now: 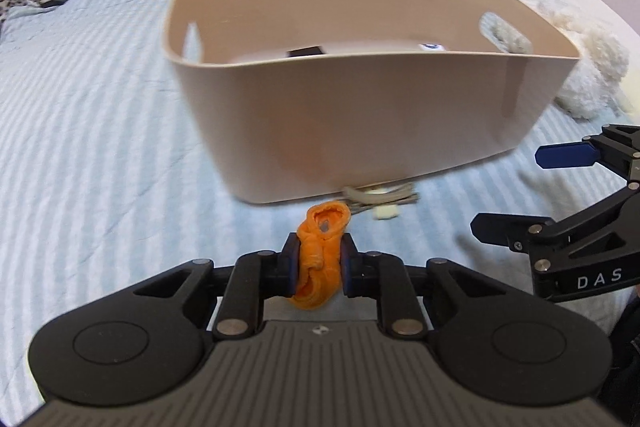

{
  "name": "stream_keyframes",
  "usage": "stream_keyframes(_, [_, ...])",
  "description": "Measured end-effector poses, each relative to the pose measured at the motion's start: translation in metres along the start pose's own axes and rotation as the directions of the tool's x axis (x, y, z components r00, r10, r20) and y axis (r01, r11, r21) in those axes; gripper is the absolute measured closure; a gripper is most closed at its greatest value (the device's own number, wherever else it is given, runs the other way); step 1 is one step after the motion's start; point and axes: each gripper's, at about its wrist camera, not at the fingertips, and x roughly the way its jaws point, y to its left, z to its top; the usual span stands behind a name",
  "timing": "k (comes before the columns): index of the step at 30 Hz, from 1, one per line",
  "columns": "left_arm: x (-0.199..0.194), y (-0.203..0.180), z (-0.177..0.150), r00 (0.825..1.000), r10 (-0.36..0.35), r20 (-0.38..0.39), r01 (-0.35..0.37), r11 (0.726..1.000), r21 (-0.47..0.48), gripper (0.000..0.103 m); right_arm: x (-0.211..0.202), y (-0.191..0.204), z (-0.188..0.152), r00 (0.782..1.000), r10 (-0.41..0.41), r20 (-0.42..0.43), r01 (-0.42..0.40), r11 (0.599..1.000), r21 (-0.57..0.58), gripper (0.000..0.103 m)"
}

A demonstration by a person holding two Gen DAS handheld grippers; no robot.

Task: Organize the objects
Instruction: 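Grasp the metal hair clip with the right tool while the left tool holds the orange cloth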

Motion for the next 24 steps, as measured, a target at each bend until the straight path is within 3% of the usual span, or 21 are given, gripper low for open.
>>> stream_keyframes(10, [-0.001,0.031,-0.001,0.991,0.126,-0.042,-0.129,0.99,-0.064,0.082,0.023,0.026,0.004,0.999,0.023,-0.023,-0.023,1.0,-0.001,0.005])
stream_keyframes(24, [0.003,0.044,0.005,0.991,0.103,-0.079,-0.11,0.99,-0.088,0.081,0.049,0.047,0.013,0.999,0.05,-0.006,-0.049,0.991,0.125,0.001])
